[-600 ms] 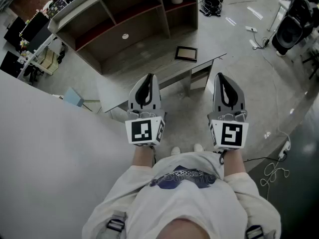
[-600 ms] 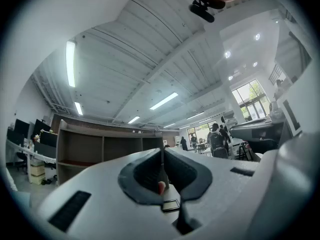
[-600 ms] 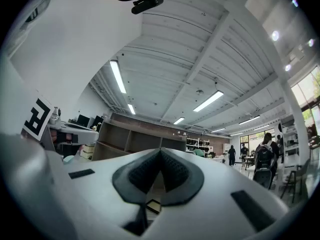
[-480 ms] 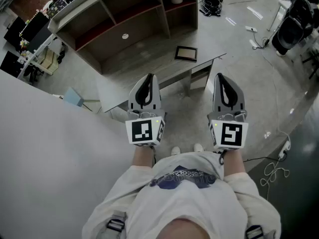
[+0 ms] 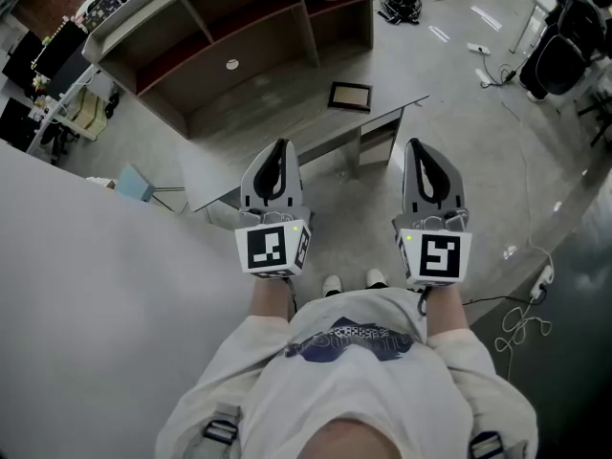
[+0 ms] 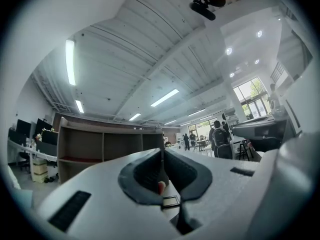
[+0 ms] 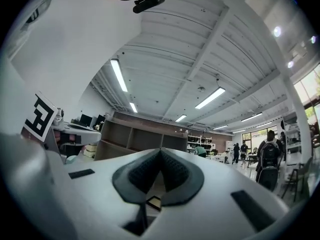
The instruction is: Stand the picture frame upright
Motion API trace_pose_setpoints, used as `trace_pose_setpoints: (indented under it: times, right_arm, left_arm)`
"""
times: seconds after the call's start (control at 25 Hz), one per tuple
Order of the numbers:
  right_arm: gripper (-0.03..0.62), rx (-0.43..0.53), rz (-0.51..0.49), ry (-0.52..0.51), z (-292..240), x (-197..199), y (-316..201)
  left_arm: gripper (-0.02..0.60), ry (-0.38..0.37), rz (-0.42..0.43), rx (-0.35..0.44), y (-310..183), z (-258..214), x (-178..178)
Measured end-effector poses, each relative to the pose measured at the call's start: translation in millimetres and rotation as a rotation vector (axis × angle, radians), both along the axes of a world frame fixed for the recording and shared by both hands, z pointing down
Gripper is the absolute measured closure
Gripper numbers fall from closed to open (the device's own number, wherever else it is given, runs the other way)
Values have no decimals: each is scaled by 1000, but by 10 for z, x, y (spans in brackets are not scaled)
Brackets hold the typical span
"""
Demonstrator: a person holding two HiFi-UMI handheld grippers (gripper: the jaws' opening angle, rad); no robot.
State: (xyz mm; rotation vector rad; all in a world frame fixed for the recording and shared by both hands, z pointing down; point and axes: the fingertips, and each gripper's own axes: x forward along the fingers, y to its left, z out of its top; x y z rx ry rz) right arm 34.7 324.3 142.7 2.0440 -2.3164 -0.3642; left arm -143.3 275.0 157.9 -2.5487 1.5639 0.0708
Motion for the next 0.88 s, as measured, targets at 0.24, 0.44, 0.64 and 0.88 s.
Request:
trace_pose_setpoints:
  times: [0.24,0.44,0.64,0.88]
  right_arm:
    - [597,17,-50,-126,2,308,-95]
    - [559,-7,-64,-194,90,651,-262]
    - [478,-63,-102,-239,263,906,-484]
    - [443,-94,-151,-245,362,1026,-688]
  left_arm:
    - [558,-20,-12,-32,-146,50,136]
    - [558,0,-44,-54,-283,90,219]
    - [525,-9,-72,-91,-423,217,375]
    - [465,-20,-99,-125,-519,304,512]
